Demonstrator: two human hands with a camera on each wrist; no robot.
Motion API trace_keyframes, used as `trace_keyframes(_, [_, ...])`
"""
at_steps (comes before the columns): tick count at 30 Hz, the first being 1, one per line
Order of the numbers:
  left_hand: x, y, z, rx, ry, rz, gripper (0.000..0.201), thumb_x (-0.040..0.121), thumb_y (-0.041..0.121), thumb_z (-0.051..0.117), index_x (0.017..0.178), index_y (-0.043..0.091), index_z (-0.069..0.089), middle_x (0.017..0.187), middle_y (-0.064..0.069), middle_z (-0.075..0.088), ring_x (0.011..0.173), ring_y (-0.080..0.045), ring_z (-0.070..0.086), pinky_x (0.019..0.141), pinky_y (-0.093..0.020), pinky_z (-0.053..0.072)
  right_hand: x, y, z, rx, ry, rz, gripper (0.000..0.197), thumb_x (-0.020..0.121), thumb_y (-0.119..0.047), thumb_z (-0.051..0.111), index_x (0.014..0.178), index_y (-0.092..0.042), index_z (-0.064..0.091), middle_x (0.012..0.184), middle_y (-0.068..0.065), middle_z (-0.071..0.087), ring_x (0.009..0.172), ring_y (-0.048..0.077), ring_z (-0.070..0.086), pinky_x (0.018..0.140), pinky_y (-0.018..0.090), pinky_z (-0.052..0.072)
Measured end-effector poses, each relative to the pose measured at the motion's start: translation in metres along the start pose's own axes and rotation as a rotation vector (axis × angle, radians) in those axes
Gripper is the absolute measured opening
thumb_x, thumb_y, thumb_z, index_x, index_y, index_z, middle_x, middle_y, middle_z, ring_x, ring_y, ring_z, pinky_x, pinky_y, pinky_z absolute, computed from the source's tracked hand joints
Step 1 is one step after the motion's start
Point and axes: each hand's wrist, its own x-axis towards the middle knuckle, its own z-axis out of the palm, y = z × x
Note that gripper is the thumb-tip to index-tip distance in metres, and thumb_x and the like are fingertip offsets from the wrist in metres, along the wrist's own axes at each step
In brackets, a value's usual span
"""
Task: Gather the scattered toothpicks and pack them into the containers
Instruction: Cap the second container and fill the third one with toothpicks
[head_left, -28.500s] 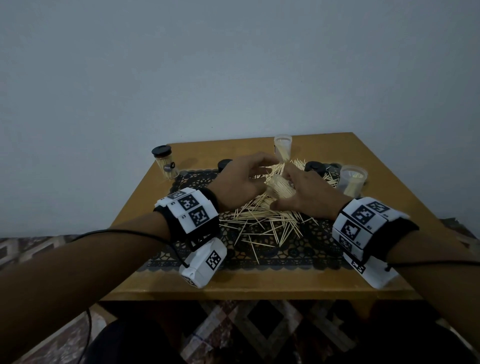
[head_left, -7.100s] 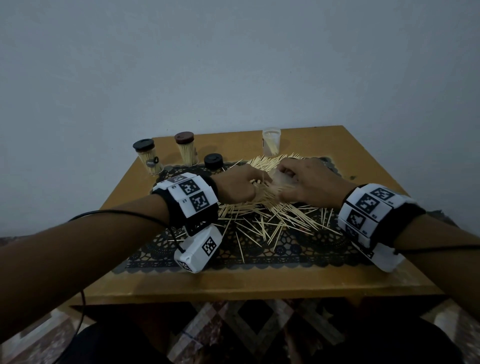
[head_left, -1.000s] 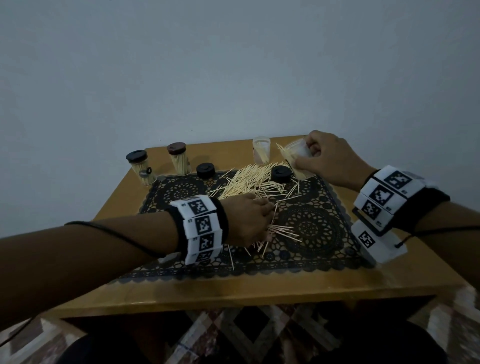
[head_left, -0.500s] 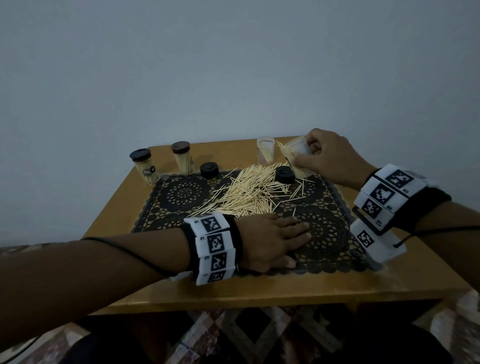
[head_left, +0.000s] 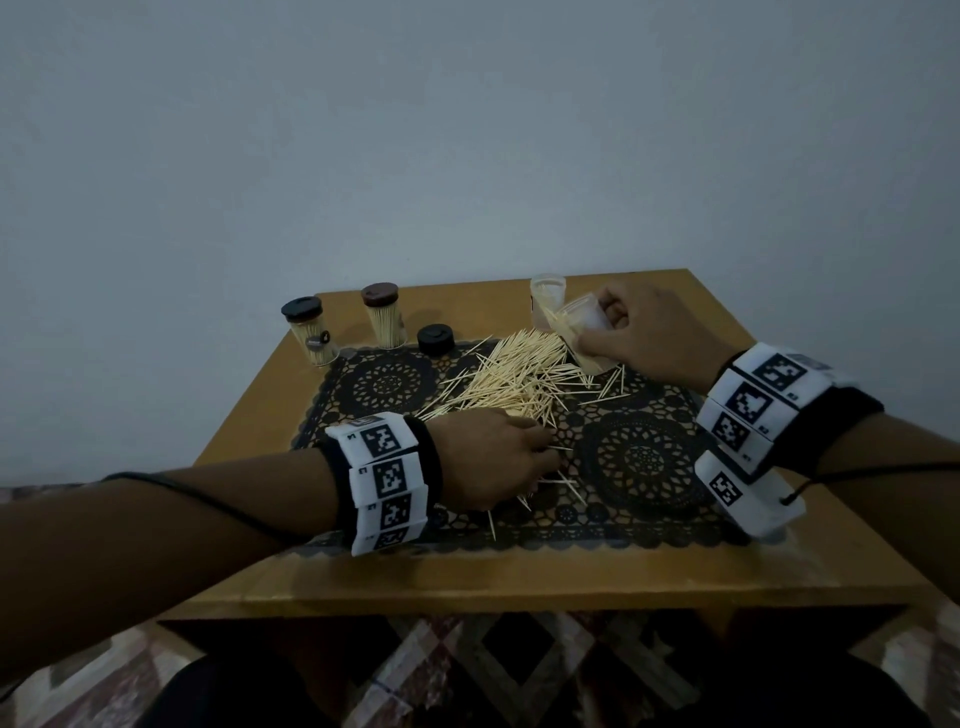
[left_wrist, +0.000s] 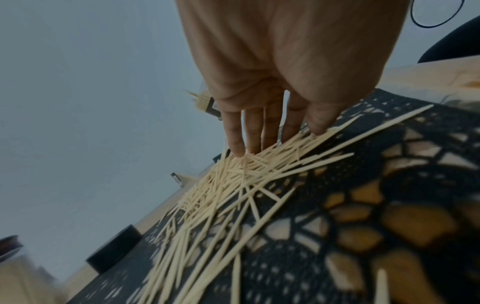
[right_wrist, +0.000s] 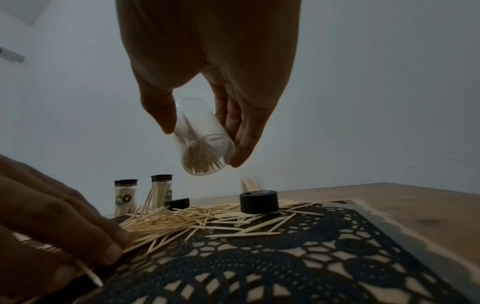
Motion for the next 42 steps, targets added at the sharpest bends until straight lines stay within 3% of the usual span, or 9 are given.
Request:
trace_keyframes(8, [-0.02, -0.02, 0.005, 0.037, -0.004, -0.031, 0.034, 0.098, 0.015, 0.043, 0.13, 0.007, 0.051, 0.134, -0.014, 0.052, 0.126, -0.028, 0.049, 0.099, -0.046, 0.046, 0.001, -0.002, 0.006, 0.006, -0.021, -0.011, 0.039, 0.078, -0.035, 0.077, 0.101, -0.008, 0.061, 0.092, 0.006, 0.064, 0.083, 0.024, 0.06, 0.073, 0.041, 0.052])
trace_keyframes(17, [-0.03, -0.022, 0.005, 0.346, 0.09, -0.053, 0.014, 0.082, 0.025, 0.064, 0.072, 0.021, 0.073, 0.12, -0.001, 0.064, 0.107, -0.025, 0.054, 0.081, -0.036, 0.049, 0.003, -0.003, 0.005, 0.003, -0.027, -0.007, 0.04, 0.077, -0.035, 0.077, 0.101, -0.009, 0.061, 0.093, 0.005, 0.063, 0.084, 0.023, 0.059, 0.075, 0.039, 0.05])
trace_keyframes(20, [-0.033, -0.025, -0.002, 0.313, 0.084, -0.131, 0.017, 0.084, 0.023, 0.065, 0.098, 0.017, 0.073, 0.139, -0.007, 0.052, 0.114, -0.027, 0.052, 0.088, -0.038, 0.049, 0.003, -0.005, 0.002, -0.003, -0.02, -0.011, 0.039, 0.078, -0.035, 0.077, 0.102, -0.009, 0.061, 0.094, 0.004, 0.063, 0.084, 0.021, 0.058, 0.074, 0.036, 0.049])
trace_keyframes(23, [-0.029, -0.032, -0.004, 0.292, -0.058, -0.245, 0.041, 0.097, 0.022, 0.045, 0.138, 0.016, 0.046, 0.159, -0.009, 0.017, 0.139, -0.03, 0.026, 0.108, -0.042, 0.031, 0.003, -0.005, 0.0, -0.008, -0.016, -0.011, 0.039, 0.079, -0.035, 0.077, 0.104, -0.009, 0.061, 0.096, 0.004, 0.063, 0.086, 0.02, 0.057, 0.076, 0.036, 0.049])
trace_keyframes(28, [-0.029, -0.038, -0.009, 0.151, 0.057, -0.282, 0.044, 0.093, 0.02, 0.049, 0.138, 0.018, 0.048, 0.157, -0.01, 0.025, 0.143, -0.032, 0.023, 0.112, -0.049, 0.03, 0.003, -0.005, -0.004, 0.014, -0.021, -0.009, 0.042, 0.078, -0.035, 0.077, 0.105, -0.009, 0.06, 0.097, 0.006, 0.065, 0.089, 0.023, 0.061, 0.079, 0.041, 0.052])
trace_keyframes(31, [-0.024, -0.015, -0.009, 0.034, 0.164, -0.085, 0.046, 0.09, 0.019, 0.051, 0.136, 0.014, 0.05, 0.151, -0.014, 0.036, 0.139, -0.032, 0.033, 0.108, -0.052, 0.037, 0.004, -0.004, -0.005, 0.015, -0.016, 0.001, 0.04, 0.078, -0.034, 0.077, 0.105, -0.008, 0.06, 0.098, 0.007, 0.064, 0.09, 0.024, 0.06, 0.079, 0.043, 0.053])
trace_keyframes(33, [-0.022, 0.009, -0.006, -0.053, 0.088, 0.032, 0.053, 0.093, 0.029, 0.043, 0.145, 0.014, 0.037, 0.155, -0.014, 0.027, 0.144, -0.031, 0.023, 0.114, -0.049, 0.029, 0.005, -0.004, -0.005, 0.018, -0.016, 0.001, 0.041, 0.078, -0.034, 0.076, 0.105, -0.008, 0.06, 0.097, 0.007, 0.064, 0.089, 0.024, 0.061, 0.079, 0.044, 0.053])
trace_keyframes(37, [-0.021, 0.026, 0.002, -0.063, -0.152, -0.035, 0.064, 0.1, 0.043, 0.015, 0.153, 0.011, 0.003, 0.161, -0.011, -0.003, 0.148, -0.025, -0.001, 0.12, -0.04, 0.011, 0.005, -0.006, -0.003, 0.02, -0.02, -0.005, 0.042, 0.078, -0.035, 0.076, 0.105, -0.007, 0.061, 0.097, 0.007, 0.065, 0.089, 0.026, 0.062, 0.079, 0.045, 0.053])
trace_keyframes(42, [-0.027, -0.004, 0.013, -0.015, -0.139, -0.161, 0.061, 0.103, 0.041, 0.02, 0.153, 0.01, 0.001, 0.161, -0.008, -0.001, 0.148, -0.02, 0.001, 0.12, -0.036, 0.007, 0.004, -0.008, -0.003, 0.025, -0.014, -0.013, 0.041, 0.078, -0.034, 0.077, 0.104, -0.008, 0.06, 0.098, 0.009, 0.065, 0.09, 0.026, 0.061, 0.08, 0.046, 0.053])
